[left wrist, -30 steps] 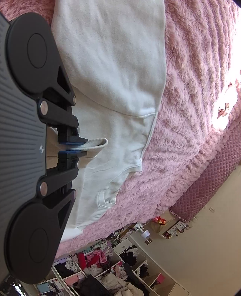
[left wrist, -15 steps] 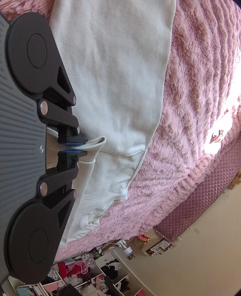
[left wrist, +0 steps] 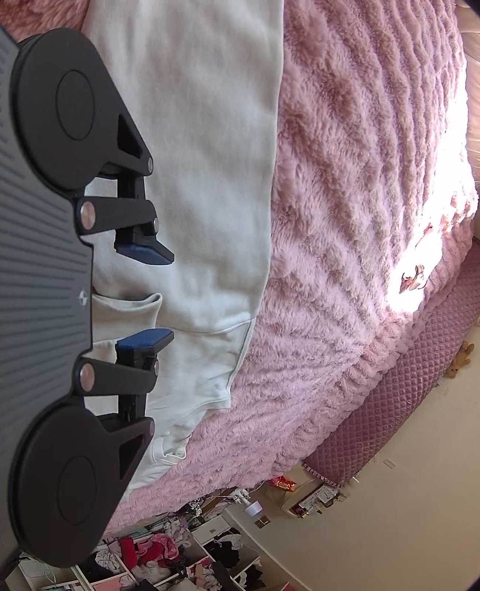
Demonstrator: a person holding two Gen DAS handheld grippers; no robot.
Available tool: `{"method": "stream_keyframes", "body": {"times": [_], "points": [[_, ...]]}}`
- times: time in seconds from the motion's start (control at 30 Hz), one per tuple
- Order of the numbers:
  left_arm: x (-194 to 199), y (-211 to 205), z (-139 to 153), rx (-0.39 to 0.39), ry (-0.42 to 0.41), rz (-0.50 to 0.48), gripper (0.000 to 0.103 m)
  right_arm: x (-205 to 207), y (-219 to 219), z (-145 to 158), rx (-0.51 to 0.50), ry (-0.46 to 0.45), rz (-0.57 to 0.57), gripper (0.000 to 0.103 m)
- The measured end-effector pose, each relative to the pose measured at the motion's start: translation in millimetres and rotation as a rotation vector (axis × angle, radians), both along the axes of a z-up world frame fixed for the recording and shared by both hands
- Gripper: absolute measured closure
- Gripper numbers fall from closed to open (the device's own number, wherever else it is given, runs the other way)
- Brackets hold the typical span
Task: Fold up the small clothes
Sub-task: 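Grasp the other sleeve cuff with the left gripper, then lift the sleeve with the left gripper and fold it across the body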
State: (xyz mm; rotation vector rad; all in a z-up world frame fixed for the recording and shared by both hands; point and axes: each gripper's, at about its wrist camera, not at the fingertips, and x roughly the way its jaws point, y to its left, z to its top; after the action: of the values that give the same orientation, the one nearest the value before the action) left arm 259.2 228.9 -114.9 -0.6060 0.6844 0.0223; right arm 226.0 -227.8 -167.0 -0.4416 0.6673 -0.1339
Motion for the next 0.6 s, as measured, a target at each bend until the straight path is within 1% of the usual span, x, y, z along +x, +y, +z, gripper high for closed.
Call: {"method": "stream_keyframes", "body": {"times": [0.1,0.17,0.27,0.37,0.43,0.53,0.6], "points": [[-41,29,25,0.036,-0.028,0.065,0.051,-15,24,23,0.026,-0.040,0.086,0.070],[-71,50,36,0.065,-0.031,0.130,0.046,-22,46,35,0.050,-0.048,0.152,0.069],[-115,83,40,0.081,-0.015,0.241,0.046,-27,80,44,0.090,-0.038,0.227,0.068],[-151,115,34,0.048,0.028,0.356,0.046,-30,114,44,0.120,-0.024,0.281,0.067],[-170,135,25,0.019,0.060,0.424,0.046,-32,135,44,0.133,-0.014,0.308,0.067],[-187,162,10,-0.027,0.090,0.525,0.046,-34,160,43,0.151,0.001,0.343,0.067],[-195,177,0,-0.041,0.106,0.581,0.046,-34,173,43,0.144,0.003,0.362,0.067]]}}
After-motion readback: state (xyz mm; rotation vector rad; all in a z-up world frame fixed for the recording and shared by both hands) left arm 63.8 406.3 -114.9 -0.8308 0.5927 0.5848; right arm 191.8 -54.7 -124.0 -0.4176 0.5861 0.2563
